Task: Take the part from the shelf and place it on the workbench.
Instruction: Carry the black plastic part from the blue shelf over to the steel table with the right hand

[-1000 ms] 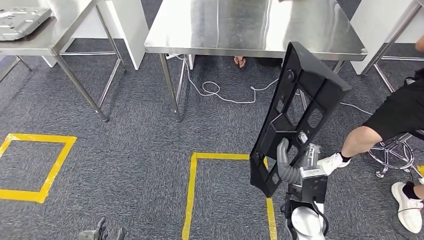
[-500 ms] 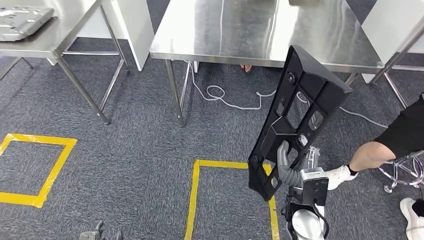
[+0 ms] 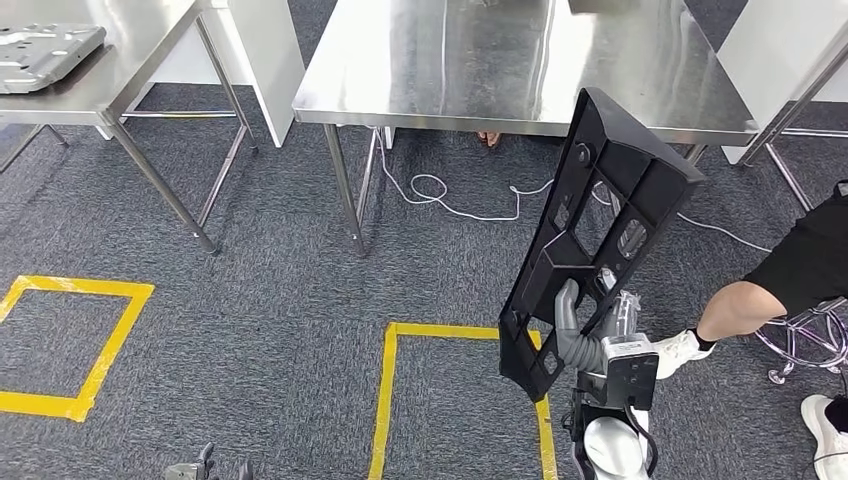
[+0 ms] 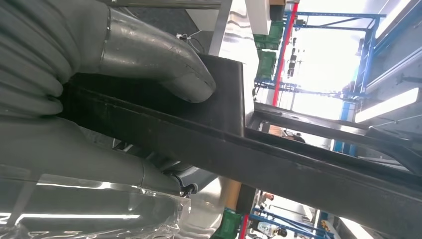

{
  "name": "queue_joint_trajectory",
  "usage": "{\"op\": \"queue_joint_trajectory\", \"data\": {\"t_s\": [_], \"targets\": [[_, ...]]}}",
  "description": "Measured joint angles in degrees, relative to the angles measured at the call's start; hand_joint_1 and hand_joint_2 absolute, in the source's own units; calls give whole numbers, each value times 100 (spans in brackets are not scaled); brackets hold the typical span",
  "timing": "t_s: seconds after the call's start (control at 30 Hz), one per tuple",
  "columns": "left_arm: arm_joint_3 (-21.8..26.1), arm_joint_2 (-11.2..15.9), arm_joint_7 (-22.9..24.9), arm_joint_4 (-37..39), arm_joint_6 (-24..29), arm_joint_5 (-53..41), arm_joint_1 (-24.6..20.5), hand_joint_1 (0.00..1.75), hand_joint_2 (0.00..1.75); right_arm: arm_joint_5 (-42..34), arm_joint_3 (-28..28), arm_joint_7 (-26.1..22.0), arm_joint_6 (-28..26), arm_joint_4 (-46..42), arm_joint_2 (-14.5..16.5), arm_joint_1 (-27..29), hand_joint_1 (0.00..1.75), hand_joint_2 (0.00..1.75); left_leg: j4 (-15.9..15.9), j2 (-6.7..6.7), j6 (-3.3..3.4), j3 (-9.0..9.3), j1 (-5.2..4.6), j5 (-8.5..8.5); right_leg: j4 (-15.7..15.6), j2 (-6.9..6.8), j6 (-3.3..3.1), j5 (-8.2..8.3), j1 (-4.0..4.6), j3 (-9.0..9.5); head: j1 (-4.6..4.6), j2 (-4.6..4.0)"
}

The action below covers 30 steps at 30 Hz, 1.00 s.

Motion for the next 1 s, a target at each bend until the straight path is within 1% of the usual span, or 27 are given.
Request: {"op": "queue_joint_trajectory", "data": {"t_s": [0.03,0.07,0.1,0.17,0.2,0.23,0.27,0.3,0.33,0.37,0.4,0.43,0.47,0.5,0.53,0.6,0.63,0.67,0.73,0.77,0.8,0.83,0.87,0.9,0.93,0.97,1.0], "targets": [[0,-2,-1,1,15,1,-9,0,175,-2,-1,4,5,-3,8,-4,175,175,-89,19,29,44,12,58,6,0,18,8,9,-17,3,0],[0,-7,-1,2,30,1,-17,0,175,-2,-1,7,13,-7,13,-14,175,175,-188,44,51,90,33,118,89,1,21,-33,24,-68,7,0],[1,-10,-1,4,43,2,-23,0,175,-1,0,8,25,-9,15,-28,175,175,-275,78,59,132,59,170,287,1,12,-125,36,-174,18,1],[3,-12,1,10,56,5,-24,0,175,3,3,13,53,-2,16,-47,175,175,-318,148,45,150,86,185,957,0,-13,-405,10,-505,30,0],[3,-12,2,14,58,7,-23,0,175,5,3,15,65,7,18,-49,175,175,-315,185,30,150,93,177,1263,-2,-5,-505,-8,-657,32,0],[3,-12,2,17,58,8,-23,0,175,8,3,16,75,16,17,-45,175,175,-312,224,11,155,101,166,1413,-7,27,-532,-32,-731,32,0],[2,-12,2,21,58,9,-22,0,175,10,3,16,81,24,17,-45,175,175,-305,262,-14,163,114,150,1354,-20,80,-474,-63,-703,34,0],[2,-12,2,26,58,9,-22,0,175,12,3,16,85,29,18,-49,175,175,-289,302,-49,177,134,124,1094,-57,148,-345,-97,-570,34,0],[3,-12,2,30,58,9,-22,0,175,13,4,16,86,31,19,-56,175,175,-254,344,-101,191,152,84,704,-154,221,-203,-130,-376,39,0],[3,-6,2,34,58,9,-25,0,175,14,4,17,86,34,24,-66,175,175,-202,383,-163,193,153,28,373,-232,258,-100,-142,-192,50,0],[3,0,1,36,59,9,-27,0,175,14,2,19,87,38,31,-74,175,175,-149,419,-214,189,146,-22,154,-278,247,-47,-147,-67,53,0],[3,6,1,38,59,9,-30,0,175,14,-3,22,87,43,38,-79,175,175,-102,452,-252,185,135,-64,57,-290,210,-45,-143,-12,52,0],[3,11,1,39,60,10,-32,0,175,15,-9,25,87,47,46,-80,175,175,-77,477,-271,180,125,-88,80,-232,155,-62,-131,-10,47,0],[2,10,1,41,60,10,-32,0,175,15,-16,27,87,49,50,-80,175,175,-66,502,-276,185,137,-100,96,-177,115,-73,-137,-26,38,1],[2,9,2,43,59,10,-37,0,175,16,-21,27,87,49,52,-80,175,175,-52,521,-290,189,155,-125,104,-132,99,-81,-141,-30,33,1],[1,8,1,44,58,11,-62,0,175,16,-24,26,88,49,57,-93,175,175,186,403,-324,90,196,-290,109,-41,62,-94,-143,-16,27,1],[1,8,1,44,59,11,-73,0,175,16,-24,26,88,49,60,-101,175,175,441,316,-339,-36,207,-423,109,3,47,-99,-136,-4,20,1],[1,8,0,44,59,11,-78,0,175,16,-25,25,88,49,65,-109,175,175,793,223,-341,-223,213,-573,108,46,34,-104,-123,3,15,1],[2,8,0,47,60,11,-66,0,175,16,-25,25,88,49,72,-113,175,175,1491,166,-316,-656,208,-774,108,142,23,-111,-90,10,11,1],[2,8,0,50,60,11,-59,0,175,16,-25,25,88,50,75,-110,175,175,1717,155,-288,-835,200,-780,108,197,18,-114,-71,16,11,1],[2,8,0,51,61,11,-55,0,175,16,-25,25,88,50,76,-108,175,175,1779,142,-247,-942,184,-694,108,255,14,-116,-54,24,12,1],[2,8,0,52,61,11,-54,0,175,16,-25,25,88,51,78,-108,175,175,1671,121,-197,-968,159,-526,107,317,11,-118,-40,34,13,1],[2,8,0,52,61,11,-54,0,175,16,-25,25,88,51,80,-110,175,175,1399,79,-138,-906,127,-299,105,380,9,-120,-31,44,13,1],[2,10,0,52,61,11,-56,0,175,16,-25,25,88,51,85,-112,175,175,1036,-5,-72,-791,89,-52,102,440,6,-120,-29,51,14,1],[2,17,1,52,61,11,-57,0,175,16,-25,25,88,51,91,-114,175,175,684,-137,-4,-659,62,125,99,498,1,-116,-31,53,18,0],[2,26,1,53,61,11,-55,0,175,16,-25,25,88,52,97,-116,175,175,412,-246,47,-555,38,242,95,557,-2,-113,-37,49,19,0],[2,36,1,54,61,11,-52,0,175,16,-25,25,88,54,102,-115,175,175,254,-323,83,-489,15,288,91,613,-5,-108,-52,39,12,0]]}}
